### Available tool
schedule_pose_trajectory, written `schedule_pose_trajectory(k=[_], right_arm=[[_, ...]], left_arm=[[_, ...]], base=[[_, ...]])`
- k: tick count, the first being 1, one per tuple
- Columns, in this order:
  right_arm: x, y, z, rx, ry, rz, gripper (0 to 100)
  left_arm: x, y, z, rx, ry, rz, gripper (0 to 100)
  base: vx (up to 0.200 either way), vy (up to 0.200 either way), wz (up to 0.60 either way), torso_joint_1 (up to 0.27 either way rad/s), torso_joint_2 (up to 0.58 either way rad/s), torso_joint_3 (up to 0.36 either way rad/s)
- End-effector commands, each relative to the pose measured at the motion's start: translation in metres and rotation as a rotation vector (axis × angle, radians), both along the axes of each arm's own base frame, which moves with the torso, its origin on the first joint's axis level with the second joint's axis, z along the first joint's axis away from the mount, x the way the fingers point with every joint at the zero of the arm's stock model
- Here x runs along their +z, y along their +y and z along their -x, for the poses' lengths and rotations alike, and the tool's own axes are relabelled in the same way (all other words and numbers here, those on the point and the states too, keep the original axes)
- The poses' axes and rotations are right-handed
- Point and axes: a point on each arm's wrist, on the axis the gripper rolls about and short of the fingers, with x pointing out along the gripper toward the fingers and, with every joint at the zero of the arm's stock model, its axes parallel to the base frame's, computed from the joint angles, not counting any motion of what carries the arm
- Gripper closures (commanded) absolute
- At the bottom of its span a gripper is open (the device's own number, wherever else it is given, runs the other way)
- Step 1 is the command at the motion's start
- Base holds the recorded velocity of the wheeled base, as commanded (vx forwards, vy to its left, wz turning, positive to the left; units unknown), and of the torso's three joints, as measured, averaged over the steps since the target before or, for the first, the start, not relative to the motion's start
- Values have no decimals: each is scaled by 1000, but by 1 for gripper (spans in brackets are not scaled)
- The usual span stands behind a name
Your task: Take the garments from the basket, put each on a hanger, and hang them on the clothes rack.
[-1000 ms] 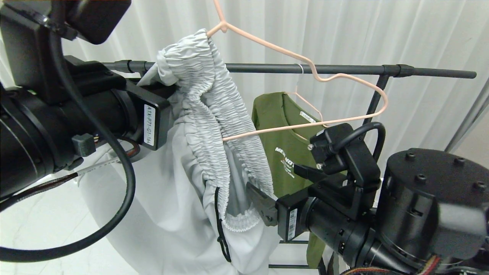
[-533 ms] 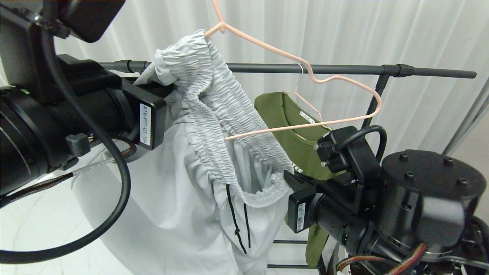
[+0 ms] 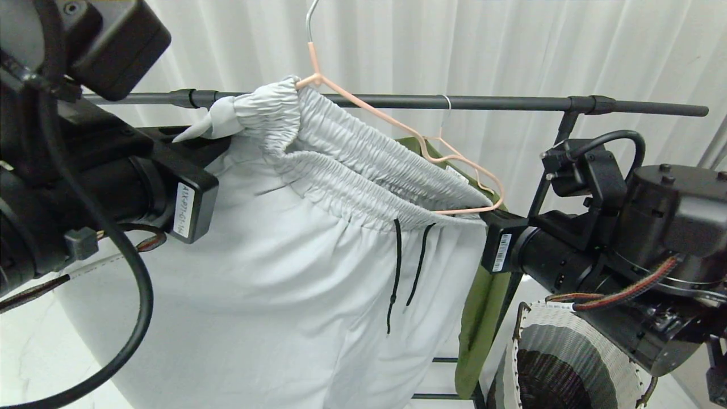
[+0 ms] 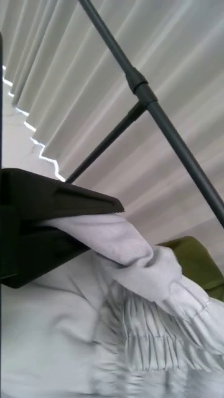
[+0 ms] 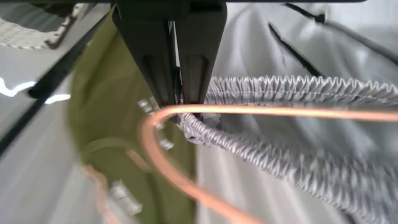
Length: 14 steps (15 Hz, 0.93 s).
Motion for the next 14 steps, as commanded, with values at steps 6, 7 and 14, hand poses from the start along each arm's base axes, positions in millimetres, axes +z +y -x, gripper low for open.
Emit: schedule_pose_trajectory(k=[6,7,14], right_arm=[[6,-9,-3,-31,-13,-17,100],[6,-9,-3,-30,-14,-16,100],[15,-11,10,28,-41,-21,100]], left_arm=[[-17,24,10,59,-2,-119,100],[-19,26,10,63,2,-130,100],[-41,35,13,87,40,-245,100]], base=[[0,0,0,0,0,0],[0,0,0,0,0,0],[0,0,0,0,0,0]])
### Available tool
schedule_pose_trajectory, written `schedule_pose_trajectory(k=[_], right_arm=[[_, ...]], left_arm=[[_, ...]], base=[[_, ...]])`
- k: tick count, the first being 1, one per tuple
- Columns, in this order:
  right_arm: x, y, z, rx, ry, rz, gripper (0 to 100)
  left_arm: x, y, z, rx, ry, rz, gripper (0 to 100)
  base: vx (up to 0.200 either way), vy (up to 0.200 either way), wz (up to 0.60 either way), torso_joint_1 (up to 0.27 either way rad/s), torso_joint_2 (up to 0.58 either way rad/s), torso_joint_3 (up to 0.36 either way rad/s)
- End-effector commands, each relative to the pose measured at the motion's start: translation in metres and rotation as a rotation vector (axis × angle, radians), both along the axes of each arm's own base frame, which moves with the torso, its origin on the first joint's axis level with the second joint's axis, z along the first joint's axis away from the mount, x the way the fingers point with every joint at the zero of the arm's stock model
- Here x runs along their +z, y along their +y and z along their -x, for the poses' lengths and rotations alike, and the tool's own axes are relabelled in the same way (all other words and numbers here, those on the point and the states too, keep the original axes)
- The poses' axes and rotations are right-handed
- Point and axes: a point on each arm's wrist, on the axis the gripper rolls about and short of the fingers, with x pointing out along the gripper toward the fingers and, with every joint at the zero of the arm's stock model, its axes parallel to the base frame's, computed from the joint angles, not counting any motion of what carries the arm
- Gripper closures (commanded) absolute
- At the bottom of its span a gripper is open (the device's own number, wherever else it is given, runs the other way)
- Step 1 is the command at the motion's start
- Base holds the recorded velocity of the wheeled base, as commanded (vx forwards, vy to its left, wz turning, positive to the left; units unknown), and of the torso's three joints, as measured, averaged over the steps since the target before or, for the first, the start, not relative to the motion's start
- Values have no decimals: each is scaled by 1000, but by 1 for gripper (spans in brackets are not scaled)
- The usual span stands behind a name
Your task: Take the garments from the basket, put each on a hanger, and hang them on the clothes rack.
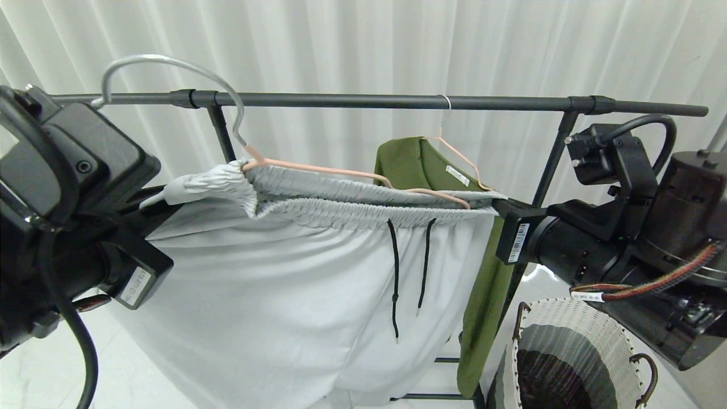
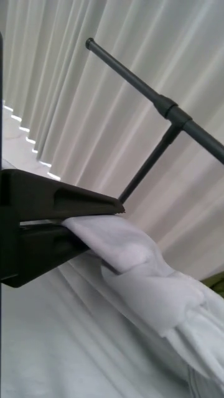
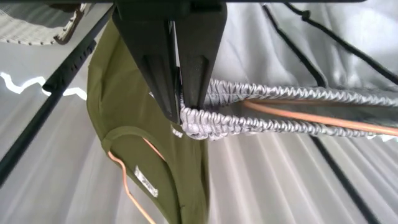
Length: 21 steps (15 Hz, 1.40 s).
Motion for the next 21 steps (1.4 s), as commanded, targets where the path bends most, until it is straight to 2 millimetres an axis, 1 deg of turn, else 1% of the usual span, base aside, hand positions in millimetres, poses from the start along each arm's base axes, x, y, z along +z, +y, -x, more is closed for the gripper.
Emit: schedule_pose_trajectory(k=[1,4,7,10,12,16,18,19,21], right_arm=[[6,3,14,67,-19,-6,100],[4,17,28,174,-46,62,100],[-2,28,35,229,-41,89,100],[-5,37,40,263,-35,99,100],[-7,45,38,266,-31,102,100],[-4,50,35,263,-37,92,100],[-1,63,27,257,-43,76,100],[7,77,19,253,-61,49,100],[14,86,9,237,-77,25,100]], left_arm=[[-4,0,0,1,9,-15,100],[-5,-4,-4,-5,19,-22,100],[-3,-5,-5,-5,-1,-6,100],[-2,-11,-12,-6,-17,5,100],[-2,-20,-17,-26,-30,17,100],[0,-23,-19,-32,-41,27,100],[-2,-27,-18,-54,-35,23,100],[-2,-30,-17,-71,-35,24,100],[-3,-33,-15,-87,-32,25,100]], base=[[0,0,0,0,0,0],[0,0,0,0,0,0],[0,0,0,0,0,0],[0,0,0,0,0,0],[0,0,0,0,0,0],[0,0,0,0,0,0],[0,0,0,0,0,0],[0,0,0,0,0,0],[0,0,0,0,0,0]])
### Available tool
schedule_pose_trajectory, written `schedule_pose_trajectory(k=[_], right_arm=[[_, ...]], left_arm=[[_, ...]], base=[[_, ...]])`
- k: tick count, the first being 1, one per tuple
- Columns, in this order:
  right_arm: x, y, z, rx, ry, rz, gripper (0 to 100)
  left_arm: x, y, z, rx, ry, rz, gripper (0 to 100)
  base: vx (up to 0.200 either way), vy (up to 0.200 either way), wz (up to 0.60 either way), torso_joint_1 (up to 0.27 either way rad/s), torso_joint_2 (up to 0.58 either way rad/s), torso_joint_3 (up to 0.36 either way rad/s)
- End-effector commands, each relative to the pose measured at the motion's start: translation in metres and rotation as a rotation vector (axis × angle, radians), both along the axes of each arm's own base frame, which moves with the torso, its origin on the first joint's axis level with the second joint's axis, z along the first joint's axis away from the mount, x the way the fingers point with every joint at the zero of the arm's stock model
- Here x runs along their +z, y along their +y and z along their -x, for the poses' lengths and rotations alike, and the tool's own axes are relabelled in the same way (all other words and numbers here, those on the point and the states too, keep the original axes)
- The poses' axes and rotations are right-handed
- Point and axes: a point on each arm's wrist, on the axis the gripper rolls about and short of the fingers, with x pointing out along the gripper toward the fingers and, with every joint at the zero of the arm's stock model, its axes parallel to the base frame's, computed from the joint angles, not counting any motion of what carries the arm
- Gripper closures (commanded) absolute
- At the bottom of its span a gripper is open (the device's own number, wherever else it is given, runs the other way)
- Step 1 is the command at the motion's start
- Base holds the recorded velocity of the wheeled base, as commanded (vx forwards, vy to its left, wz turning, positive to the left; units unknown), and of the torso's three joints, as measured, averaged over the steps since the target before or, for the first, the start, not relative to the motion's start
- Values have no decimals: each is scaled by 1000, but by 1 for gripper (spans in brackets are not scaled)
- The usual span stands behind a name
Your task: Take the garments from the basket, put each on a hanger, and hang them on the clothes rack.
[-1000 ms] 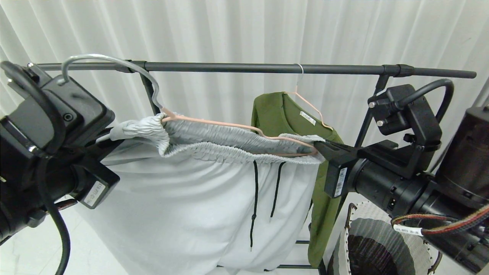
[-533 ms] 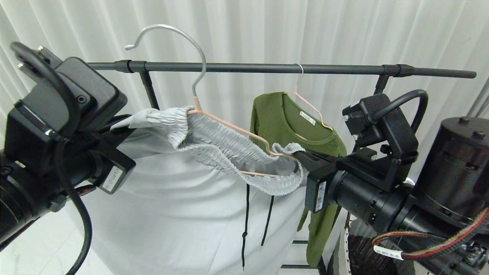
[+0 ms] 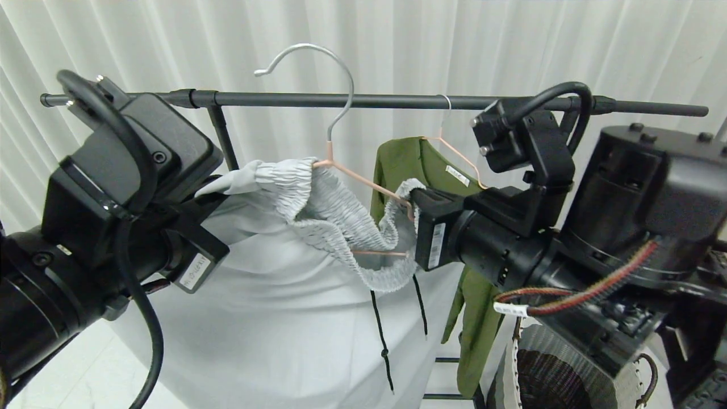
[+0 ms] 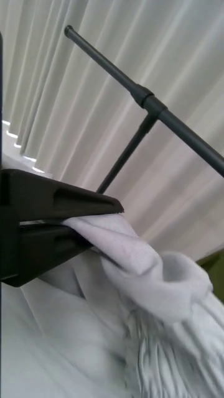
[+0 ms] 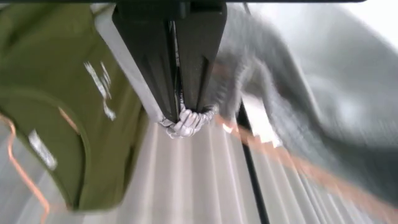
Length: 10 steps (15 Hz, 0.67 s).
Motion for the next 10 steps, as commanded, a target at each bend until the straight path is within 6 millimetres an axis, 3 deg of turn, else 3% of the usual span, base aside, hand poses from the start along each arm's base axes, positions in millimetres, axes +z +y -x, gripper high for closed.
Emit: schedule_pose_trajectory(k=[1,5,6,8,10], right_arm=[[-1,18,-19,-26,-3,-6,100],[4,0,-31,-91,-11,-18,100],[5,-15,-35,-123,-13,-9,100],[5,-33,-28,-134,-10,-3,100],[3,-37,-13,-100,-6,6,100]], left_arm=[[-3,-5,3,-26,9,-2,100],[-5,7,-1,58,8,-8,100],[-4,18,-9,147,6,-6,100],[-3,24,-13,188,3,0,100],[-5,23,-14,189,12,19,100]], base=[[0,0,0,0,0,0],[0,0,0,0,0,0],[0,0,0,0,0,0],[0,0,0,0,0,0],[0,0,0,0,0,0]])
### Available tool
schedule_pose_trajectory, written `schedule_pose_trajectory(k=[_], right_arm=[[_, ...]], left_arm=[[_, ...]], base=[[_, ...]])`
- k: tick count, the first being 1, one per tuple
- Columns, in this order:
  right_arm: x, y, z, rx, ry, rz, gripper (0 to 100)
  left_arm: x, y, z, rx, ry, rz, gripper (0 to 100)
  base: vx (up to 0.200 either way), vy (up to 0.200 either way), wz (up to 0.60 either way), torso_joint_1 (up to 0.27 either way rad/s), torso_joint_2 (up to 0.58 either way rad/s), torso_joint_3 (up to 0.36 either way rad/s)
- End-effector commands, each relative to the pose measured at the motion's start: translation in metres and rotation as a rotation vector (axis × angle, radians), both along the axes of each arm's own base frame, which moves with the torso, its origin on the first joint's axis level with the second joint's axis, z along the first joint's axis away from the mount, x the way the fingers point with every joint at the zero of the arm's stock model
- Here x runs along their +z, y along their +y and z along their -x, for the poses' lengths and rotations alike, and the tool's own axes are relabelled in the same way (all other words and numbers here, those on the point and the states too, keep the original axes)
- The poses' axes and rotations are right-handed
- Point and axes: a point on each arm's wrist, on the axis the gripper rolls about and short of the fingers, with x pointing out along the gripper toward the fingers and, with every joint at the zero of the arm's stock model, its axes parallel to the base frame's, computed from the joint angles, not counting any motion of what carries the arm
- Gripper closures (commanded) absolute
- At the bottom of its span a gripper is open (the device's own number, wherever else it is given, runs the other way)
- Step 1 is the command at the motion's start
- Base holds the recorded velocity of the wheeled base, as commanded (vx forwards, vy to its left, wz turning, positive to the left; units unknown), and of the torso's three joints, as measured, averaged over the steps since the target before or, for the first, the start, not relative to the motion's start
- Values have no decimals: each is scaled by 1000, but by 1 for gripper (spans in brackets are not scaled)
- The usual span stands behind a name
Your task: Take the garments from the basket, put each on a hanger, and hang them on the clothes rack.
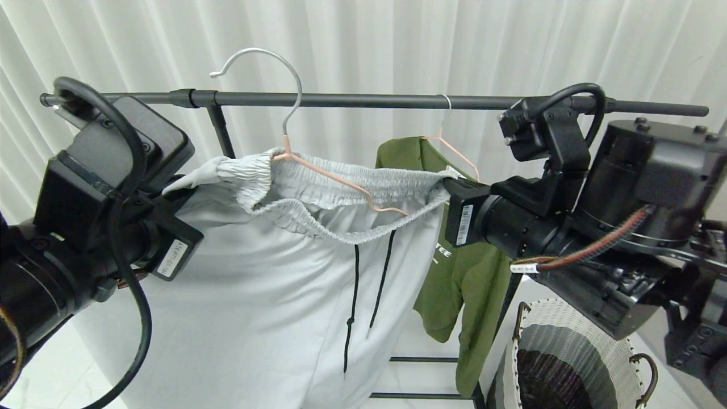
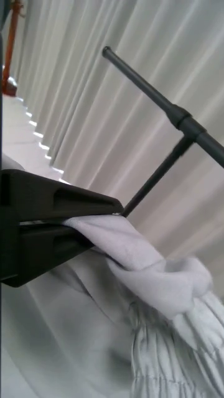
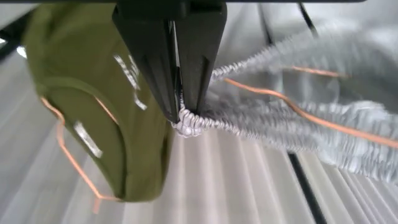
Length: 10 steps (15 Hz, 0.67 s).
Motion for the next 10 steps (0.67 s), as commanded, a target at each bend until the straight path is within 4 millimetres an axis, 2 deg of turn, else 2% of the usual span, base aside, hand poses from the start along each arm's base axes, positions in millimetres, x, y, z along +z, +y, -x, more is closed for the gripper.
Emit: schedule_pose_trajectory(k=[1,3,6,7,10], right_arm=[[4,-10,29,72,-8,-5,100],[-6,-8,52,142,-6,48,100],[-15,-9,71,207,-3,93,100],[-16,-11,74,213,-4,97,0],[-17,-29,71,185,-67,189,0]], left_arm=[[-2,-3,-1,-7,8,27,100],[-3,-9,1,-41,16,64,100],[-2,-14,7,-85,16,89,100],[-2,-15,8,-101,17,90,100],[-3,-16,9,-161,25,94,100]], base=[[0,0,0,0,0,0],[0,0,0,0,0,0],[0,0,0,0,0,0],[0,0,0,0,0,0],[0,0,0,0,0,0]])
